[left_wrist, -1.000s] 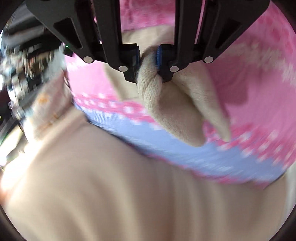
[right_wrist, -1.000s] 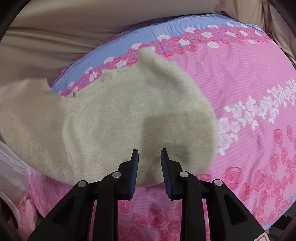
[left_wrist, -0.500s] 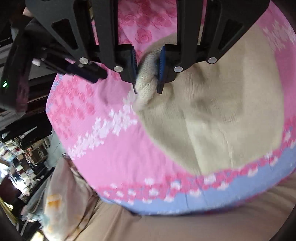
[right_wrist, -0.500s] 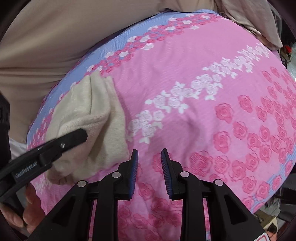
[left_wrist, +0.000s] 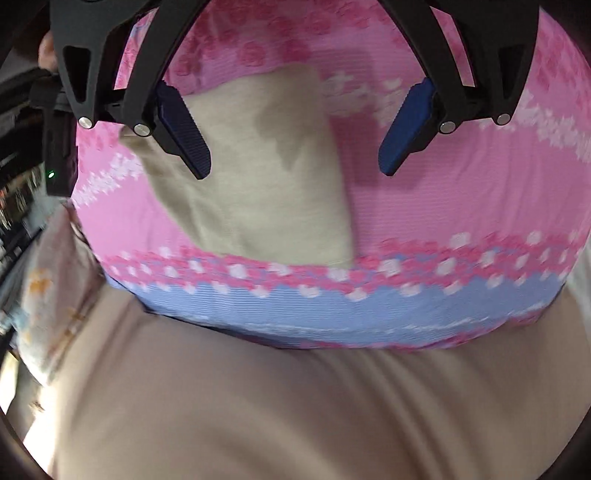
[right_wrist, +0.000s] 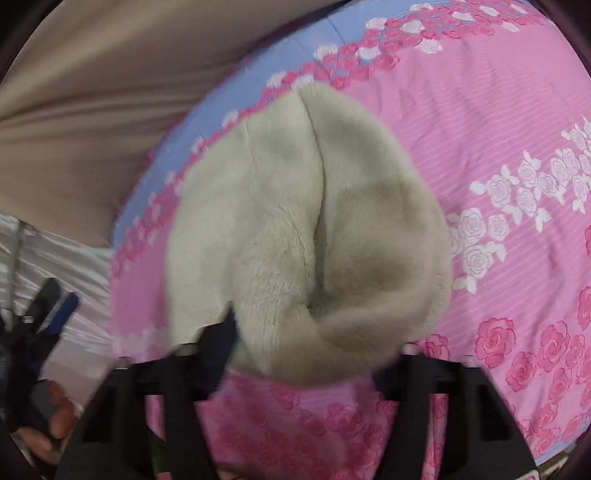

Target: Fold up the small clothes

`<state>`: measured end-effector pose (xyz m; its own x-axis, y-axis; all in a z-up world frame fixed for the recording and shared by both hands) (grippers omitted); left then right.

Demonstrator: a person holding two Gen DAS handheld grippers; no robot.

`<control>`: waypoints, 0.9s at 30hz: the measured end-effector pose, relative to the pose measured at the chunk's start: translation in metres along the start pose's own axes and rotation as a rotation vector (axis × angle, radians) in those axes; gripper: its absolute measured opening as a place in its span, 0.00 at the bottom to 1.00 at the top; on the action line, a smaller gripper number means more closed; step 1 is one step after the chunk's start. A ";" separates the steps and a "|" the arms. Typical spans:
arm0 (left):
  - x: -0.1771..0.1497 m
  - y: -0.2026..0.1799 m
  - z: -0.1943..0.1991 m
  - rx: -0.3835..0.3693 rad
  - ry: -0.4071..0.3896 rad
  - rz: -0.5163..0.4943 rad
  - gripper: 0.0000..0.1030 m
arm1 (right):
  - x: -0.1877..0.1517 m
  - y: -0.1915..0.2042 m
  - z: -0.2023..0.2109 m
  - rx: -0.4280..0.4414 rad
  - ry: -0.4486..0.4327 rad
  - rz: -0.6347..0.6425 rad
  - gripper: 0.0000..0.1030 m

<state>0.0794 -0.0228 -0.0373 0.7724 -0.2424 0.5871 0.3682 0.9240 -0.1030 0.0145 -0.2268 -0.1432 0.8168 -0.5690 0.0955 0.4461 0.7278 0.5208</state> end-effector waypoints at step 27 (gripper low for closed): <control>-0.042 -0.055 -0.025 -0.047 0.178 -0.114 0.87 | 0.070 0.003 -0.017 -0.077 -0.019 0.113 0.14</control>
<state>0.0395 -0.0712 -0.0768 0.8023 -0.3965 0.4461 0.4785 0.8741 -0.0837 0.0787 -0.2582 -0.1495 0.8569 -0.4880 0.1661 0.3788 0.8147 0.4390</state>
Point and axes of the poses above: each gripper's, at about its wrist camera, not at the fingertips, and z roughly against the way its jaws point, y to its left, x to its top, the point moved 5 cm from there along -z, roughly the way its jaws point, and after that the axes turned 9 degrees about -z, right-handed, at the moved point
